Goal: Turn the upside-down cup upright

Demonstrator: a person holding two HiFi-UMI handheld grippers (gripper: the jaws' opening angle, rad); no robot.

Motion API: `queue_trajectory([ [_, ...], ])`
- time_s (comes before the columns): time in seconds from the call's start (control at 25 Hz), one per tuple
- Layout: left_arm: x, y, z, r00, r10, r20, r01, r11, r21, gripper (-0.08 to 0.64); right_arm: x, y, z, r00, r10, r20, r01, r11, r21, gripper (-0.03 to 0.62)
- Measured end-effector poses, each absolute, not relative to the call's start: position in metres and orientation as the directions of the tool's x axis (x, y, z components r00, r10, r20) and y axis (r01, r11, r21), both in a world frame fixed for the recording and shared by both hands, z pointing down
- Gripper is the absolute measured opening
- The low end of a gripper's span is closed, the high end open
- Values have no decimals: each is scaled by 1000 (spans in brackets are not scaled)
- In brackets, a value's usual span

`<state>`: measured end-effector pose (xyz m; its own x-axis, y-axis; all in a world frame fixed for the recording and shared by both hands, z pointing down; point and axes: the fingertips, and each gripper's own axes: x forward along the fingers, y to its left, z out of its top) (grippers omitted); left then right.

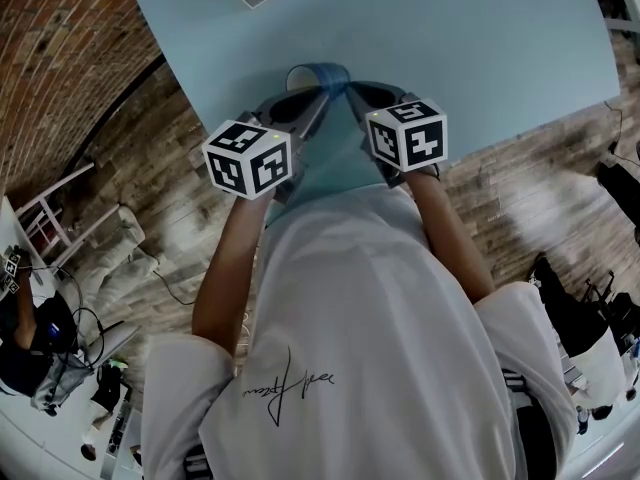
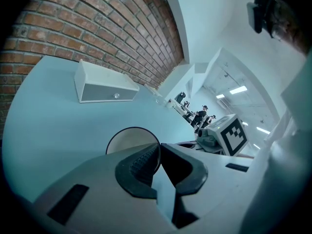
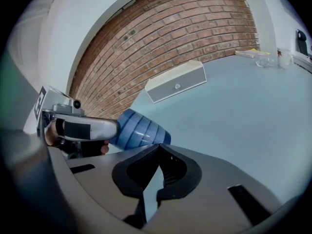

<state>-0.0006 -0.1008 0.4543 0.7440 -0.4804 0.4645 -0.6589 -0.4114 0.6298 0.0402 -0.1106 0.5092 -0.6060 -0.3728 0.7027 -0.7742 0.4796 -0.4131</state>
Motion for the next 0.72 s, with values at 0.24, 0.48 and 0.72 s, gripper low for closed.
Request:
queue_trajectory([
  [0.24,4,-101,454,746,-478,464,-657,-413,630,28,43,-112,511,-601,-376,705,-779,472,-412,20],
  [0.48,10,-101,452,741,-487,462,-660,-405,633,28,48,-112,513,-595,-384,707,-786,461,-411,20],
  [0.72,15,-103,452,741,-490,460,-660,-401,635,28,52,-112,515,-591,-386,709,-790,457,-409,20],
])
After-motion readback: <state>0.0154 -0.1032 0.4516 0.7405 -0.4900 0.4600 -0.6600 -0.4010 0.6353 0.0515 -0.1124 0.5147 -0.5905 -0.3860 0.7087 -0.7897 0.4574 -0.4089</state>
